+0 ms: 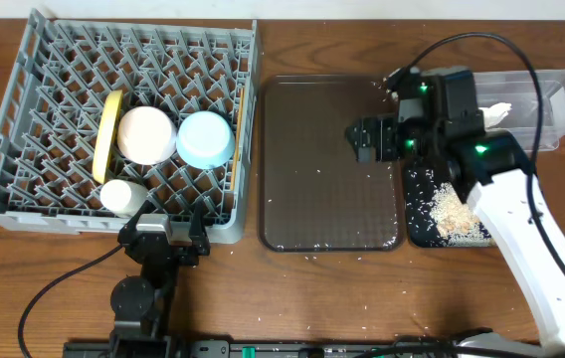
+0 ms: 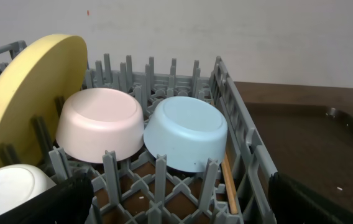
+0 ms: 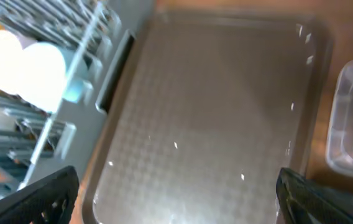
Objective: Sort waste into correct bins and load items into the dishwasher
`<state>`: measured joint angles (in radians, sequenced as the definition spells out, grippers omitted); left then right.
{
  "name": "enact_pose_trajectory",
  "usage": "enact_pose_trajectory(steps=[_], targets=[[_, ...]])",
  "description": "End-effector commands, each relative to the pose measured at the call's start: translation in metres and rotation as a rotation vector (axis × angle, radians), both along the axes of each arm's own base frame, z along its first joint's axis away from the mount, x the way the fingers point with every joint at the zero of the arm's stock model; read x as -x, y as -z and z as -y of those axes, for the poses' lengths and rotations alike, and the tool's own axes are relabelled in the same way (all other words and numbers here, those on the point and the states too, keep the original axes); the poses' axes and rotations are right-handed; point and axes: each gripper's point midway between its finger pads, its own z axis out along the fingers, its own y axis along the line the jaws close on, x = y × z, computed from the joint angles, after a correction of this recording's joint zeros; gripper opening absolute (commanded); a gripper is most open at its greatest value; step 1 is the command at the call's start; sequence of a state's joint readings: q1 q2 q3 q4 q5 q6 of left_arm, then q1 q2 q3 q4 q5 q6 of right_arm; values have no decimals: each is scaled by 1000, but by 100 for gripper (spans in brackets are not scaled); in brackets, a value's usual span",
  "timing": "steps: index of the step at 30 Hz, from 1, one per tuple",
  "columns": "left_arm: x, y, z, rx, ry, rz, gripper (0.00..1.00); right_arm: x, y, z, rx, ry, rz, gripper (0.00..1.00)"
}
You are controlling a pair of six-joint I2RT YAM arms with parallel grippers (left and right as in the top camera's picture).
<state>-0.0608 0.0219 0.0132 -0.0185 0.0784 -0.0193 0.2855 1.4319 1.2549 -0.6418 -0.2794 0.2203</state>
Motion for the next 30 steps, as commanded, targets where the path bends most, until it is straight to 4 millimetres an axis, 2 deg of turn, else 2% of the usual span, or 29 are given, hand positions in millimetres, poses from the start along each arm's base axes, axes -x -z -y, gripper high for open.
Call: enact_pose_trajectory(steps=[1, 7, 8, 9, 13, 16, 20, 25, 30], targets=[[2, 16, 3, -8, 18, -55, 91, 6, -40, 1, -39, 5, 112, 99], [2, 16, 3, -8, 18, -55, 91, 21, -77, 33, 43, 110, 251, 99], [2, 16, 3, -8, 18, -55, 91, 27, -81, 37, 50, 123, 261, 99], [2, 16, 3, -8, 18, -55, 91, 41, -86, 45, 57, 138, 277, 99], [2, 16, 3, -8, 18, -55, 91, 70, -94, 54, 37, 143, 333, 99], [2, 16, 3, -8, 18, -55, 91, 90, -87, 75, 68, 217, 395, 99], [2, 16, 3, -8, 18, -55, 91, 98, -62, 101, 86, 338, 533, 99], [2, 16, 3, -8, 18, -55, 91, 111, -32, 109, 29, 381, 677, 99], [2, 16, 3, -8, 18, -55, 91, 129, -4, 114, 3, 389, 729, 99]])
